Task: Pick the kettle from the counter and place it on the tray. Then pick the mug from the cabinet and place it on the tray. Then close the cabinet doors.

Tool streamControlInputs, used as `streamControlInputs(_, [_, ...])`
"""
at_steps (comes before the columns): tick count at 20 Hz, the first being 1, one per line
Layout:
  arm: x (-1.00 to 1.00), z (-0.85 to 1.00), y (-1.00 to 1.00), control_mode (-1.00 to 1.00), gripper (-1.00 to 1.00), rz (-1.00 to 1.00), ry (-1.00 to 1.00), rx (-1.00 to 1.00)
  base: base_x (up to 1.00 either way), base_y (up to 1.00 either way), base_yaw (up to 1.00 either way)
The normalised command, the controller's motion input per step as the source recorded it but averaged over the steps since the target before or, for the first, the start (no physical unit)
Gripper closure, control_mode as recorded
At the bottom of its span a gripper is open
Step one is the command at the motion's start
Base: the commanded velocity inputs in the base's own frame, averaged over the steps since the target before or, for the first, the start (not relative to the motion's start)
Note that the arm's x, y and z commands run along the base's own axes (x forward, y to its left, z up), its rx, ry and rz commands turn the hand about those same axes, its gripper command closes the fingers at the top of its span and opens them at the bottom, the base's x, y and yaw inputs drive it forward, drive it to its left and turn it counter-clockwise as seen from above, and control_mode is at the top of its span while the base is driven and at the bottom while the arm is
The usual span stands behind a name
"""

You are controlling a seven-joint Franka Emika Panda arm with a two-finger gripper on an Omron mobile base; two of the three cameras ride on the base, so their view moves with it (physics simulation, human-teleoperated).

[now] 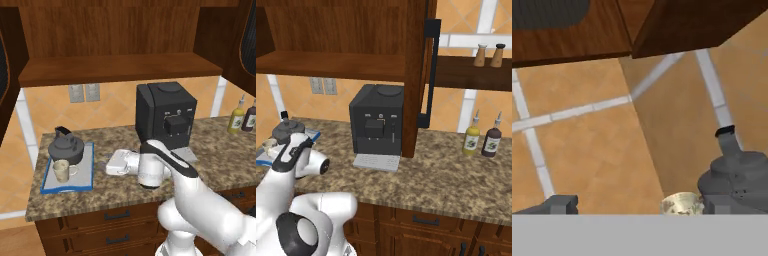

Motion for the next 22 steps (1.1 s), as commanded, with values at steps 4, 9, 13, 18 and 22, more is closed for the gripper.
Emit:
streamControlInputs(4, [-0.18, 0.09, 0.41, -1.00, -1.00, -0.33, 0.36, -0.29, 0.00, 0.00, 0.00])
streamControlInputs(9, [0.00, 0.30, 0.34, -1.00, -1.00, -0.08, 0.23, -0.26, 0.00, 0.00, 0.00])
streamControlInputs(13, [-0.05, 0.27, 0.24, -1.00, -1.00, -0.04, 0.17, -0.26, 0.00, 0.00, 0.00])
streamControlInputs(18, [0.00, -0.01, 0.22, -1.00, -1.00, 0.00, 0.05, -0.20, 0.00, 0.00, 0.00])
streamControlInputs(22, [-0.02, 0.00, 0.46, -1.00, -1.00, 0.00, -0.08, -0.25, 0.00, 0.00, 0.00])
